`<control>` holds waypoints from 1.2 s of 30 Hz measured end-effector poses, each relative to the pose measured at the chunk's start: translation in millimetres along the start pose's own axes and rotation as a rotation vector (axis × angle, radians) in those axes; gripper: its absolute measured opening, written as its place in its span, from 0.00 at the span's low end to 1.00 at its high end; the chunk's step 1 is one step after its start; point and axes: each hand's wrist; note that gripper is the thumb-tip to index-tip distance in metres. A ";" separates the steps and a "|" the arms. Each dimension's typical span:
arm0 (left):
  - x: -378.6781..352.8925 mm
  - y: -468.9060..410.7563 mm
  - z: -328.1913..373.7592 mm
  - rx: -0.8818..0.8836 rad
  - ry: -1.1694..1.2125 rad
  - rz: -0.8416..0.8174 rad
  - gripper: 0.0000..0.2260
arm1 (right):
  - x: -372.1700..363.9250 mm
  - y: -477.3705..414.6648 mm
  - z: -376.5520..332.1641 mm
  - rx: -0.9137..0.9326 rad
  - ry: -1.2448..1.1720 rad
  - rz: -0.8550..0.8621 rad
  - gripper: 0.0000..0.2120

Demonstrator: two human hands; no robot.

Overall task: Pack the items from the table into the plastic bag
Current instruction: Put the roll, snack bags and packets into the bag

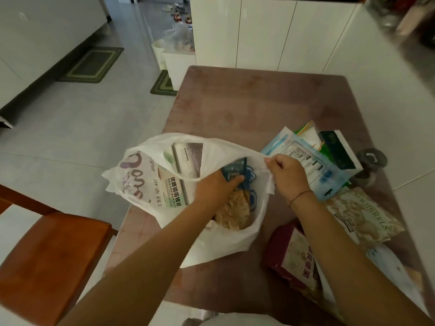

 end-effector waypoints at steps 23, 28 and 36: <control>-37.9 34.1 -9.4 -0.187 0.032 -0.093 0.32 | 2.5 -3.9 7.4 -0.012 -0.027 0.004 0.19; 7.0 43.9 6.9 -0.276 0.003 0.038 0.27 | 7.2 -4.8 10.2 -0.056 -0.058 -0.059 0.18; 100.3 -12.0 -3.7 -0.396 -0.731 0.589 0.44 | -10.9 -26.4 -26.8 0.154 0.169 -0.245 0.24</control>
Point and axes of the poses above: each hand's wrist, its own y-axis away from the middle knuckle, its own x-axis out of the back of the hand, z = x × y, and after that the axes turned 1 degree about x, right-handed
